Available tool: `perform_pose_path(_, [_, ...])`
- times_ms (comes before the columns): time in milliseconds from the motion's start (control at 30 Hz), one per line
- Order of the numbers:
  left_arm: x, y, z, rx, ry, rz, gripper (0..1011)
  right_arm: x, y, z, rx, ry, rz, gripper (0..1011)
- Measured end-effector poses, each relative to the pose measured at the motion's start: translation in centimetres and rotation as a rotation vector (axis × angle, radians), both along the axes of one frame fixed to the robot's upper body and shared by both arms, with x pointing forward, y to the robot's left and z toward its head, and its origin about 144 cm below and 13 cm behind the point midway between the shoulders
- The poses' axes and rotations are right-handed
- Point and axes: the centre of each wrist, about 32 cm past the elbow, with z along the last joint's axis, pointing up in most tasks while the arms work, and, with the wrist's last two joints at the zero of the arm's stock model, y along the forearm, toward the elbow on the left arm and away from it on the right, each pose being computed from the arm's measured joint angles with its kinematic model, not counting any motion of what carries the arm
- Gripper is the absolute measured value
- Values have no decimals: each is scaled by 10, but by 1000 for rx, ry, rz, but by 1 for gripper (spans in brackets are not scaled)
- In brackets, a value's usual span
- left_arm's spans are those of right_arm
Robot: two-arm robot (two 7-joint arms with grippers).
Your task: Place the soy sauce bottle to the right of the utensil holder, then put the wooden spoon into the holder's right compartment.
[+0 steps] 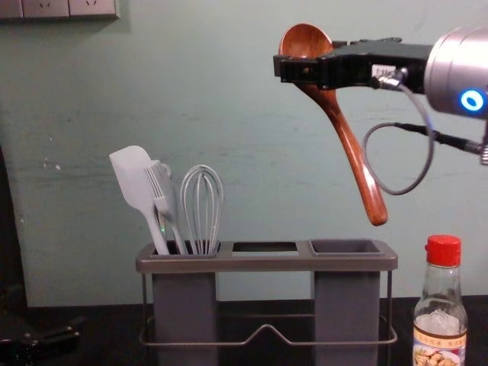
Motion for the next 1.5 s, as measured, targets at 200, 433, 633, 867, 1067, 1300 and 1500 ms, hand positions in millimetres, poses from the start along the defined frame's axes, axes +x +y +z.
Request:
perform_pose_path(200, [0,0,0,0,0,0,1005,14,2,-9,-10,-30,-19,839])
perform_pose_path(433, [0,0,0,0,0,0,1005,24,5,-15,-25,-54,-14,839])
perform_pose_path(633, [0,0,0,0,0,0,1005,29,7,-18,-30,-65,9,840])
perform_pose_path(867, [0,0,0,0,0,0,1005,35,8,-24,-37,-87,30,839])
perform_pose_path(1067, [0,0,0,0,0,0,1005,38,7,-30,-36,-104,46,840])
perform_pose_path(1300, [0,0,0,0,0,0,1005,41,7,-36,-40,-110,56,840])
perform_pose_path(1500, [0,0,0,0,0,0,1005,44,8,-42,-41,-106,64,839])
